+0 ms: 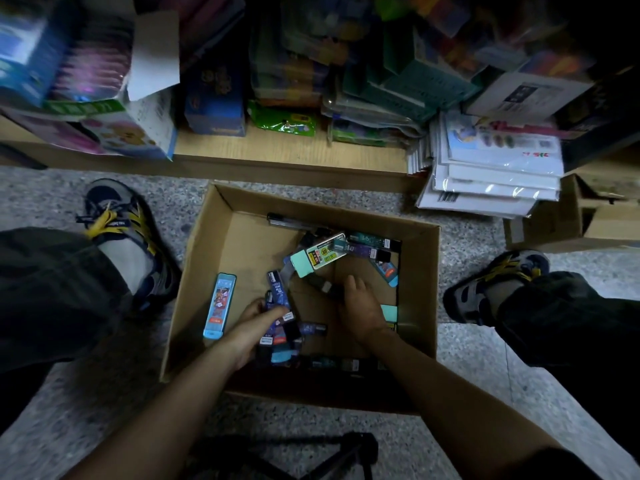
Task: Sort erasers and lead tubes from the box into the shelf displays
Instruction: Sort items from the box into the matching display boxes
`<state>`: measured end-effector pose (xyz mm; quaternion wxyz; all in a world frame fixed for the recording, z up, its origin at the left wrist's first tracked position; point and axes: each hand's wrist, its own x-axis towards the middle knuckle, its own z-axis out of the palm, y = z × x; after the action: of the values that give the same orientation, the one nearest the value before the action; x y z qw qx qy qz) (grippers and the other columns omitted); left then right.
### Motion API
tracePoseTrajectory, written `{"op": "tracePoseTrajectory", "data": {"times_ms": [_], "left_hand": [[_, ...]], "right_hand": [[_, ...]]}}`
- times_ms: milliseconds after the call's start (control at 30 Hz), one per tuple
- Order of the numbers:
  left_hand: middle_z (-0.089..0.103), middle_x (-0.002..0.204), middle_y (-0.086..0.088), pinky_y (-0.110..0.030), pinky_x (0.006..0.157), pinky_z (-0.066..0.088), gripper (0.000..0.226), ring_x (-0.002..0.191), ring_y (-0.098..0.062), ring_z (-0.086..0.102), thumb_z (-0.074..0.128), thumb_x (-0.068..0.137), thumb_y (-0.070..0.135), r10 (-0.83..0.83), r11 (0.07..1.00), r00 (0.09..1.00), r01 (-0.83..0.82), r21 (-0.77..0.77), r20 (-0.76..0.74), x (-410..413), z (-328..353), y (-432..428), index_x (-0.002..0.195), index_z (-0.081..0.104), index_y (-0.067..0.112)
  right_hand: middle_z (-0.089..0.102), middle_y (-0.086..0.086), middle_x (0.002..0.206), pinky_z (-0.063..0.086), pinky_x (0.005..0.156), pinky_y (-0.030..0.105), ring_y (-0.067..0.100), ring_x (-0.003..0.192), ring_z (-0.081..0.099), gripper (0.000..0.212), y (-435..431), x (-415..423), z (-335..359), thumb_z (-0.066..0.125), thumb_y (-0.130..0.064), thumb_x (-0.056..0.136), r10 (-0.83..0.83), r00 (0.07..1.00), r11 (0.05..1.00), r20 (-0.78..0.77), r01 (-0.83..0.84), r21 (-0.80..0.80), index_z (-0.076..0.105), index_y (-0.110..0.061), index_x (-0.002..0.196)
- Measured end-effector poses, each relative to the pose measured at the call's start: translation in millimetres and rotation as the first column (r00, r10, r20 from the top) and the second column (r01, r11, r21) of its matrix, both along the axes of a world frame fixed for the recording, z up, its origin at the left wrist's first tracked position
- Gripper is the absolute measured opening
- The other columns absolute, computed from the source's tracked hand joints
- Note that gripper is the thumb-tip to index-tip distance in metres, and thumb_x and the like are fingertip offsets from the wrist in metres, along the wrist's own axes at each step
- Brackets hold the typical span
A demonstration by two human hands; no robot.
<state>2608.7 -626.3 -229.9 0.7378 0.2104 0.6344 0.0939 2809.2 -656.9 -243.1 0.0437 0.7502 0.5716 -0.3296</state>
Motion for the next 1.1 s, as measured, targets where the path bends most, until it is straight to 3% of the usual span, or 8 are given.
{"op": "tracePoseTrajectory", "data": {"times_ms": [133, 267, 433, 567, 633, 867, 967, 1100], "left_hand": [[0.073, 0.095, -0.012, -0.036, 0.070, 0.057, 0.020, 0.082, -0.025, 0.071, 0.064, 0.087, 0.017, 0.046, 0.997, 0.998, -0.048, 0.056, 0.031, 6, 16, 3, 0.105, 0.057, 0.014], [0.074, 0.079, -0.009, -0.031, 0.049, 0.056, 0.014, 0.066, -0.019, 0.072, 0.062, 0.089, 0.011, 0.071, 0.989, 0.990, -0.086, 0.119, 0.120, 21, 51, 12, 0.101, 0.055, 0.013], [0.067, 0.091, -0.004, -0.029, 0.066, 0.053, 0.012, 0.076, -0.015, 0.065, 0.061, 0.089, 0.009, -0.014, 0.936, 0.995, -0.021, 0.353, 0.096, 47, 103, 24, 0.091, 0.053, 0.019], [0.073, 0.077, -0.003, -0.025, 0.054, 0.056, 0.010, 0.062, -0.014, 0.069, 0.053, 0.092, 0.005, -0.097, 0.902, 0.968, -0.014, 0.431, 0.233, 67, 150, 32, 0.099, 0.053, 0.011], [0.073, 0.077, -0.006, -0.025, 0.054, 0.057, 0.014, 0.061, -0.014, 0.070, 0.050, 0.093, 0.003, -0.147, 0.878, 0.945, -0.012, 0.478, 0.293, 77, 177, 37, 0.106, 0.050, 0.007], [0.073, 0.081, -0.002, -0.025, 0.054, 0.056, 0.020, 0.063, -0.012, 0.070, 0.049, 0.093, 0.004, -0.253, 0.730, 0.909, -0.044, 0.682, 0.330, 99, 269, 67, 0.113, 0.050, 0.005], [0.075, 0.078, 0.002, -0.026, 0.053, 0.057, 0.014, 0.067, -0.013, 0.071, 0.048, 0.093, 0.007, -0.291, 0.686, 0.896, -0.049, 0.726, 0.335, 100, 304, 85, 0.105, 0.054, 0.010], [0.075, 0.084, 0.002, -0.024, 0.057, 0.056, 0.015, 0.073, -0.014, 0.072, 0.052, 0.090, 0.011, -0.310, 0.628, 0.891, -0.070, 0.775, 0.332, 98, 344, 104, 0.103, 0.058, 0.015]], "right_hand": [[0.048, 0.026, 0.132, 0.039, 0.092, 0.038, 0.038, 0.119, 0.049, 0.065, -9, 2, 20, 0.054, -0.011, 0.093, -0.193, 0.949, 0.981, -0.250, 0.190, -0.038, 0.016, 0.007, 0.142], [0.058, 0.011, 0.118, 0.047, 0.086, 0.034, 0.026, 0.109, 0.057, 0.050, -5, 13, 60, 0.061, -0.007, 0.087, -0.315, 0.812, 0.938, -0.491, 0.347, -0.028, 0.034, -0.010, 0.129], [0.056, 0.013, 0.101, 0.051, 0.079, 0.041, 0.023, 0.091, 0.057, 0.046, 4, 24, 126, 0.060, 0.013, 0.079, -0.386, 0.593, 0.858, -0.706, 0.512, -0.039, 0.041, -0.003, 0.118], [0.054, 0.005, 0.079, 0.051, 0.061, 0.026, 0.019, 0.070, 0.057, 0.010, 11, 33, 192, 0.053, -0.017, 0.094, -0.402, 0.320, 0.792, -0.858, 0.591, -0.151, 0.050, -0.015, 0.103], [0.053, 0.005, 0.073, 0.051, 0.058, 0.029, 0.019, 0.063, 0.058, 0.022, 13, 37, 224, 0.041, -0.033, 0.099, -0.381, 0.257, 0.773, -0.888, 0.615, -0.154, 0.051, -0.013, 0.101], [0.046, 0.013, 0.080, 0.041, 0.069, 0.026, 0.021, 0.071, 0.050, 0.025, 30, 63, 326, 0.048, -0.023, 0.097, -0.071, 0.594, 0.789, -0.802, 0.525, 0.319, 0.050, -0.002, 0.084], [0.041, 0.013, 0.073, 0.035, 0.063, 0.027, 0.021, 0.065, 0.037, 0.026, 39, 82, 363, 0.053, -0.018, 0.095, -0.001, 0.683, 0.721, -0.731, 0.507, 0.472, 0.047, 0.002, 0.080], [0.057, 0.022, 0.078, 0.048, 0.064, 0.033, 0.026, 0.069, 0.057, 0.010, 50, 112, 408, 0.056, -0.015, 0.093, 0.044, 0.748, 0.551, -0.662, 0.535, 0.641, 0.053, -0.009, 0.085]]}}
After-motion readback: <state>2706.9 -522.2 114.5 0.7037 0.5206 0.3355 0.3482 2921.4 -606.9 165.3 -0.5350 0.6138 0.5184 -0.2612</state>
